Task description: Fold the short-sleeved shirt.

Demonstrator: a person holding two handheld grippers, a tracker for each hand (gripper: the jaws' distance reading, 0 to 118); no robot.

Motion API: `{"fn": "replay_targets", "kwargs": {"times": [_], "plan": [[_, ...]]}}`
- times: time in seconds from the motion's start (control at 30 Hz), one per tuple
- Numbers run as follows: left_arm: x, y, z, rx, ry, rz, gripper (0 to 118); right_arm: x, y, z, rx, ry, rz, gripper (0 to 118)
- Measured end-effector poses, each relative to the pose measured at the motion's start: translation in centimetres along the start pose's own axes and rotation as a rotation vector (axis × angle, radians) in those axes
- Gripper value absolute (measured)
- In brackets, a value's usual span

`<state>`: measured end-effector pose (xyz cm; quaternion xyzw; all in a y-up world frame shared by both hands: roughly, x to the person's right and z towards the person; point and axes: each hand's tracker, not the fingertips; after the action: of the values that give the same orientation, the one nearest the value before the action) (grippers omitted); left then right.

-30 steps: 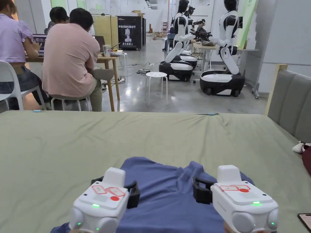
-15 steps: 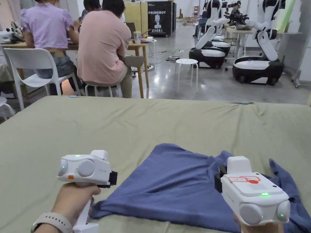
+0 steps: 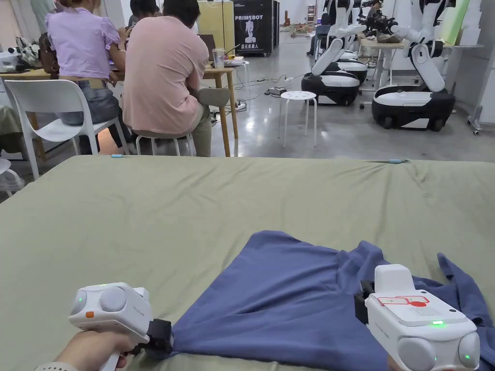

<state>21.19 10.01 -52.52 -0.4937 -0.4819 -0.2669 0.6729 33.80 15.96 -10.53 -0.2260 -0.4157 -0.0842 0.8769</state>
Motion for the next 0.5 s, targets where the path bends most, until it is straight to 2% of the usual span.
{"fn": "replay_targets", "kwargs": {"times": [0.03, 0.1, 0.27, 0.5], "plan": [[0.0, 0.2, 0.6, 0.007, -0.015, 0.002, 1, 0.2, 0.0, 0.2, -0.001, -0.006, 0.0, 0], [-0.4, 0.8, 1.9, 0.03, -0.087, 0.038, 1, 1.0, 0.1, -0.2, -0.014, -0.016, 0.0, 0], [-0.3, 0.3, 4.2, 0.097, -0.083, -0.025, 0, 3.6, 1.0, -1.7, -0.037, -0.045, 0.036, 0], [0.1, -0.6, 4.8, 0.185, -0.08, -0.01, 1, 11.8, 5.0, -8.6, -0.151, -0.121, 0.026, 0]]}}
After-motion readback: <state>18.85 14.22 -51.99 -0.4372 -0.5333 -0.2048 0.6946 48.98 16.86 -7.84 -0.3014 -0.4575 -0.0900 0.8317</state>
